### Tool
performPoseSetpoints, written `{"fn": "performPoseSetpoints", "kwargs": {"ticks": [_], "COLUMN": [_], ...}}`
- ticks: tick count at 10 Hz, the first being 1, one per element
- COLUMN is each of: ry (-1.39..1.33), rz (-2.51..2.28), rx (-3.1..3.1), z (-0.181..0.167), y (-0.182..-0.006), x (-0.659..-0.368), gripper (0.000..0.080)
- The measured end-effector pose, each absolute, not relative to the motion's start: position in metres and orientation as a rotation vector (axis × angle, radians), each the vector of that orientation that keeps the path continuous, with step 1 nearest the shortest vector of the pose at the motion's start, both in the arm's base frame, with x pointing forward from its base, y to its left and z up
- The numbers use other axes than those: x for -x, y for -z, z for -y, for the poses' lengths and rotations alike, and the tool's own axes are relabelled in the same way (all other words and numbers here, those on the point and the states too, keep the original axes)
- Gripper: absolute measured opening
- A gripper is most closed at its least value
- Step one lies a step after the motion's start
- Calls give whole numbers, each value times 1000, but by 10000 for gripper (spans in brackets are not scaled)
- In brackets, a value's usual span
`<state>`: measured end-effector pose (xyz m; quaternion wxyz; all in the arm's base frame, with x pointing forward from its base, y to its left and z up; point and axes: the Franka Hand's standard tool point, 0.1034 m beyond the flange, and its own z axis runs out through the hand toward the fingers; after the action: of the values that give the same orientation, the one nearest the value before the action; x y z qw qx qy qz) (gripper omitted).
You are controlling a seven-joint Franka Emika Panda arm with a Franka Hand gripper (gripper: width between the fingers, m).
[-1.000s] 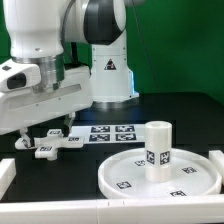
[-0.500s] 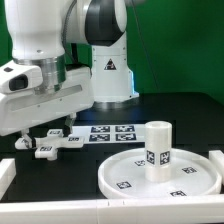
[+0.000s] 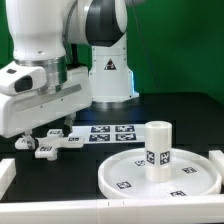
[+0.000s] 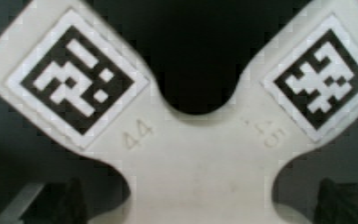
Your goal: Assemble round table
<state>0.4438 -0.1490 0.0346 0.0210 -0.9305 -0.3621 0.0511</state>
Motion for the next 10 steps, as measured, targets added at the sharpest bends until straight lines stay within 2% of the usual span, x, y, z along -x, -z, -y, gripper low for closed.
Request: {"fn": "performPoseSetpoints", "kwargs": {"ticks": [10], "ry": [-189], "rz": [1109], "rx": [2881], "z": [151], "y": [-23], "x": [-438], "gripper": [648]}}
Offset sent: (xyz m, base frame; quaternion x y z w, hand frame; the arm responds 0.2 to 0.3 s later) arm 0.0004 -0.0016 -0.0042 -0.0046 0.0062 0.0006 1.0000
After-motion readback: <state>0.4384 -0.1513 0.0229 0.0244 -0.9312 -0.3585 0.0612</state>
